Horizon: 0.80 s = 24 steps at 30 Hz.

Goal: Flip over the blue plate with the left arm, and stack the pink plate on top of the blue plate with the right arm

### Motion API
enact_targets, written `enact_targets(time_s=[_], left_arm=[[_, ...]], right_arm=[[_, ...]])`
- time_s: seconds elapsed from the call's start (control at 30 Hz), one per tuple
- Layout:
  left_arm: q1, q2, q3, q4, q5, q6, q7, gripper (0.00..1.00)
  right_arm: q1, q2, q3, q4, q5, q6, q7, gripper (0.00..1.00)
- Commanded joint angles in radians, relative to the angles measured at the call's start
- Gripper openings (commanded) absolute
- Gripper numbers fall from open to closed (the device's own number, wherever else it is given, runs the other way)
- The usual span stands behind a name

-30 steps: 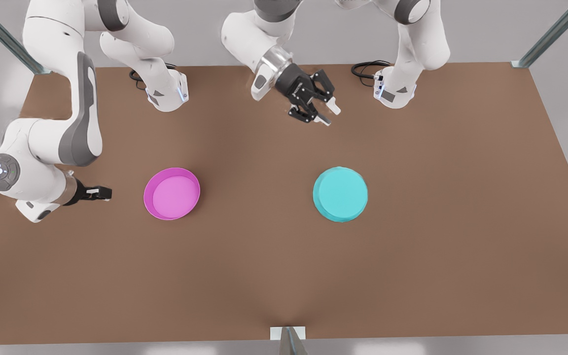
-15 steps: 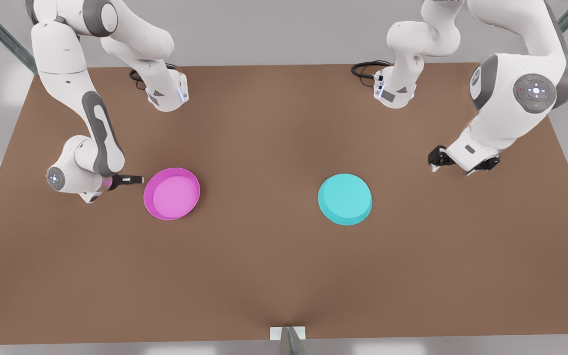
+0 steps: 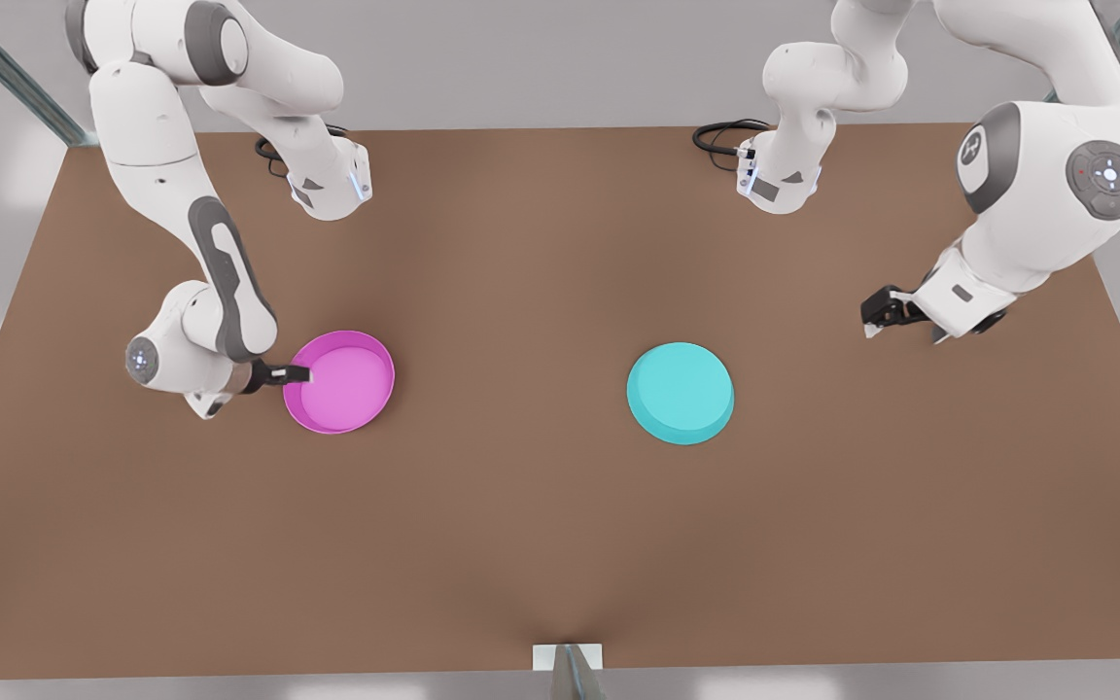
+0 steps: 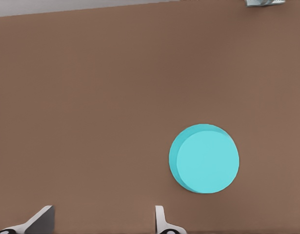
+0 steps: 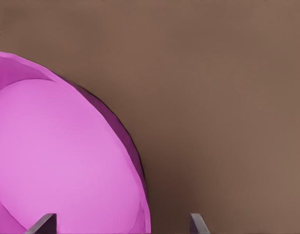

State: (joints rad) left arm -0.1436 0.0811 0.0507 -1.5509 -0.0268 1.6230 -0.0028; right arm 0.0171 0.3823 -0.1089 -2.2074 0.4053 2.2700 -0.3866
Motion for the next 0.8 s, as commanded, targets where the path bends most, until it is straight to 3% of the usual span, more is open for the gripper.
enact_targets(time_s=[0.0, 0.23, 0.3, 0.37, 0.5, 0.7, 0.77], left_arm=[[0.009, 0.000, 0.001, 0.000, -0.004, 0.000, 0.001, 1.00], [0.009, 0.014, 0.001, 0.011, -0.002, 0.002, 0.012, 1.00], [0.009, 0.026, 0.001, 0.012, 0.001, 0.002, 0.009, 1.00], [0.009, 0.025, 0.001, 0.012, 0.002, 0.002, 0.015, 1.00], [0.009, 0.026, 0.001, 0.014, 0.007, 0.009, 0.012, 1.00], [0.009, 0.026, 0.001, 0.014, 0.008, 0.012, 0.012, 1.00], [0.009, 0.026, 0.001, 0.012, 0.008, 0.012, 0.012, 1.00]], right_arm=[[0.000, 0.000, 0.000, 0.000, 0.001, 0.002, 0.000, 1.00], [-0.012, 0.027, 0.000, 0.006, 0.003, 0.025, -0.054, 0.98], [-0.014, 0.027, 0.000, 0.008, 0.003, 0.025, -0.054, 0.75], [-0.012, 0.027, 0.000, 0.009, 0.003, 0.025, -0.054, 0.59], [-0.006, 0.030, 0.000, 0.015, 0.003, 0.025, -0.054, 0.59], [-0.006, 0.035, 0.000, 0.025, 0.001, 0.026, -0.055, 0.41], [-0.009, 0.041, 0.000, 0.034, -0.003, 0.026, -0.055, 0.41]])
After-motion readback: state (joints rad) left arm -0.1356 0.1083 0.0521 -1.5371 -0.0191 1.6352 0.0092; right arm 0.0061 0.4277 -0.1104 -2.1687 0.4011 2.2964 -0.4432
